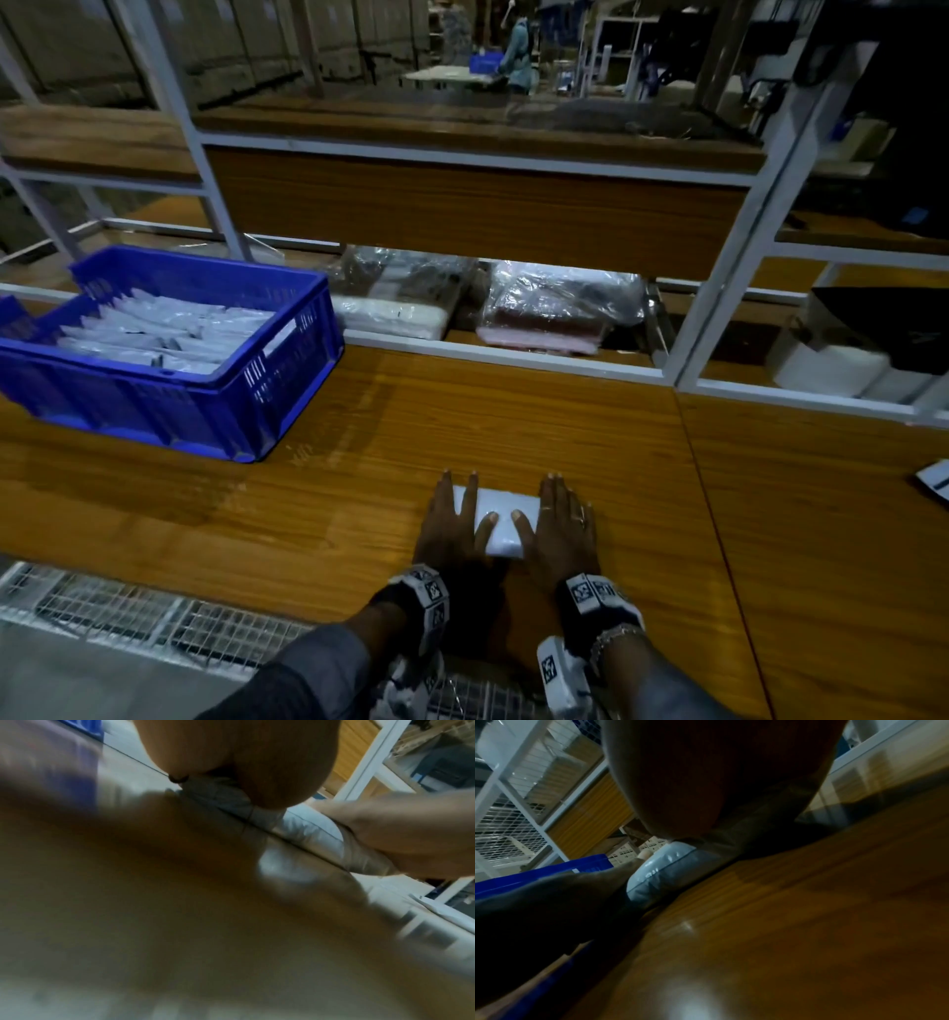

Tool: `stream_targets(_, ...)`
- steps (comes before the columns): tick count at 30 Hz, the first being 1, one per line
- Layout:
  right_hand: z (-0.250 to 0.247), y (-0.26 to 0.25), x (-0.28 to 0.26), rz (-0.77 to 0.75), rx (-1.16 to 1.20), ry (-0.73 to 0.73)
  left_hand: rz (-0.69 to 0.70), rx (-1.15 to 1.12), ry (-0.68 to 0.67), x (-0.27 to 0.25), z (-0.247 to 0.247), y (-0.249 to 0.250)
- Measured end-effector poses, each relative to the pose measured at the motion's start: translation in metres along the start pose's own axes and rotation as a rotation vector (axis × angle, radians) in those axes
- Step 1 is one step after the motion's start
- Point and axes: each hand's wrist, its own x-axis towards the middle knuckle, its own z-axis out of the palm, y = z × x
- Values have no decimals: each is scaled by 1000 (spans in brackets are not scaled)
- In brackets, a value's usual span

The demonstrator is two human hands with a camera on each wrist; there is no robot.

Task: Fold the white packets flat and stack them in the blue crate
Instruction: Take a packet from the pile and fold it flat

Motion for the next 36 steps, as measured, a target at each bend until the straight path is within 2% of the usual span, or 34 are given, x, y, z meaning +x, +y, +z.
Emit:
stream_targets(4, -7, 3, 3, -27, -32, -47, 2, 58, -6, -1, -13, 10)
stream_targets(7, -16, -6, -1, -124, -139, -46, 53, 116, -93, 2, -19, 23)
stream_targets(11, -1, -19, -7, -228, -179, -54, 113, 180, -114, 3, -6, 21)
stream_targets(15, -3, -19, -6, -257, -186, -32, 182, 217, -142, 13, 12, 8)
stream_targets(17, -7, -21, -3, -241, -154, -83, 180, 183, -164, 19, 15, 5)
stream_targets(20, -5, -15, 2, -232, -105, -77, 131, 112, -188, 24, 12, 6)
stream_targets(23, -8, -4, 1, -181, -56, -7, 132, 279, -226, 22, -8, 7)
stream_targets(25, -10, 4, -2, -62, 39, -1, -24, 269, -347, 25, -22, 4)
stream_targets(27, -10, 10, -2, -14, 42, 36, -95, 155, -325, 23, -23, -1)
stream_targets(33, -1, 7, 2, 36, 48, 43, -51, 83, -150, 20, -1, -7)
stream_targets(36, -7, 2, 5, 41, 32, 13, -81, 118, -222, 25, -5, -5)
